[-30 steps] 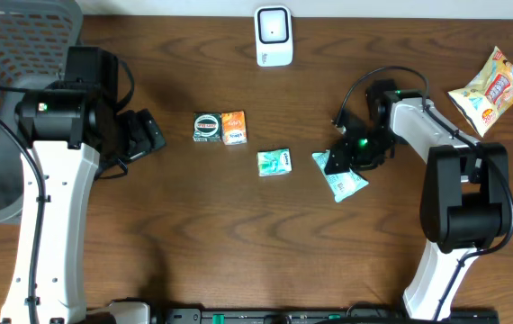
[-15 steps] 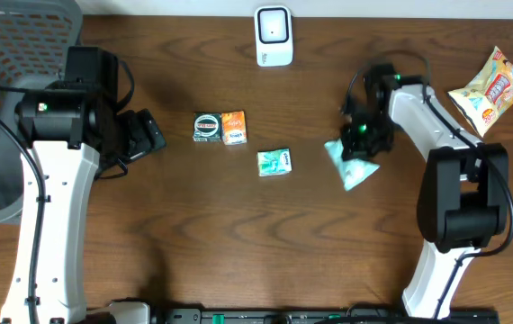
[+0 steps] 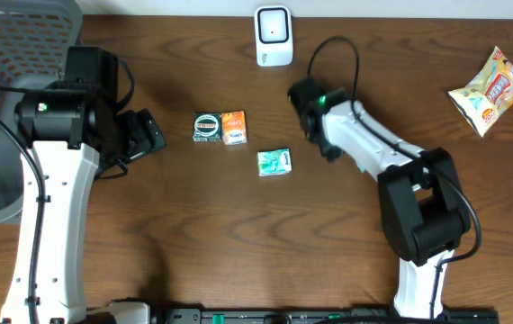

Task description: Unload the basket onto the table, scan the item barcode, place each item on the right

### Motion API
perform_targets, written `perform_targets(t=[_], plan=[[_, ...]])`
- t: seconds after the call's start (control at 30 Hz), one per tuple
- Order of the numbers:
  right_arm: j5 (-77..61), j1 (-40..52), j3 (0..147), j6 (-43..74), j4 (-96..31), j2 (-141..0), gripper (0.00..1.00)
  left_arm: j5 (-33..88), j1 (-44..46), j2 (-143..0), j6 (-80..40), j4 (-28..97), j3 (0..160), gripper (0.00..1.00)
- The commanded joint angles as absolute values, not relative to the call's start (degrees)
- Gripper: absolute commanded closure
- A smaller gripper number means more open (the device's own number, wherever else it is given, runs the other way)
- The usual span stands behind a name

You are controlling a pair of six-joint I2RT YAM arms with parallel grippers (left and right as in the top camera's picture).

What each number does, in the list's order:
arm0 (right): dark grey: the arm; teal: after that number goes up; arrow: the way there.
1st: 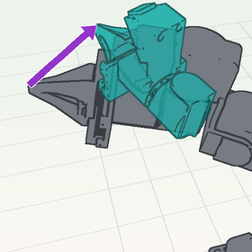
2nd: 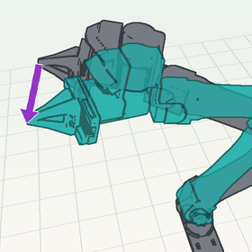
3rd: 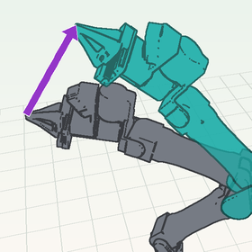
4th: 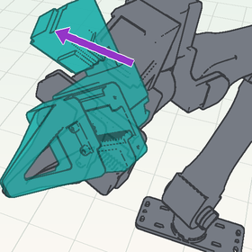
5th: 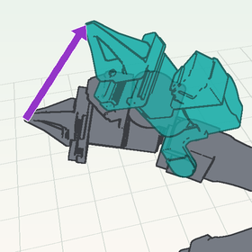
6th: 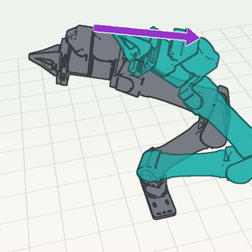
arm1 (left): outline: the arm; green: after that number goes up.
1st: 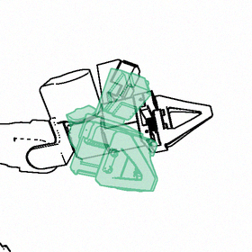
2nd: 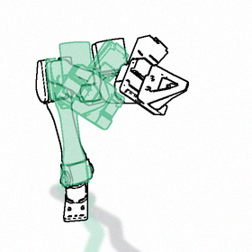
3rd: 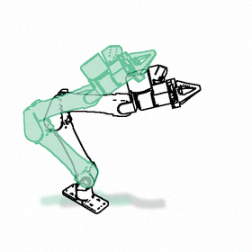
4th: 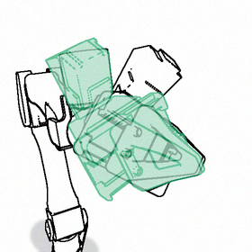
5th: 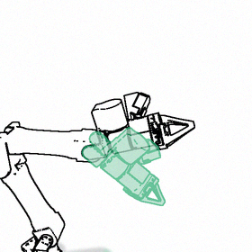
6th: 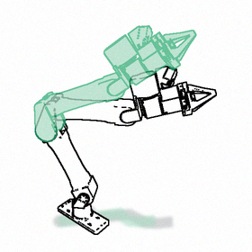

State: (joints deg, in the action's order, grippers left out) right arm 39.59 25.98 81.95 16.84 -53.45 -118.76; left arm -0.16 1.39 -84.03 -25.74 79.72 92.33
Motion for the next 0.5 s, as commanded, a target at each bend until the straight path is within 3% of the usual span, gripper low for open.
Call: perform_targets(t=[0.0, 0.2, 0.33, 0.4, 0.47], plan=[[46.6, 25.6, 77.6, 21.0, -51.8, -120.5, 0.99, -0.5, 1.3, -84.3, -26.3, 80.1, 92.4, 0.02], [42.9, 26.7, 77.0, 21.0, -55.1, -120.7, 0.90, -0.5, 1.3, -84.3, -26.3, 80.1, 92.4, 0.02], [36.1, 29.2, 79.1, 21.0, -59.2, -120.7, 0.49, -0.5, 1.3, -84.3, -26.3, 80.1, 92.4, 0.02], [33.0, 30.5, 80.3, 21.0, -61.0, -120.7, 0.39, -0.5, 1.4, -84.3, -26.3, 80.1, 92.4, 0.03], [26.9, 31.6, 82.1, 21.0, -62.6, -120.7, 0.39, -0.5, 1.3, -84.3, -26.3, 80.1, 92.4, 0.02]])
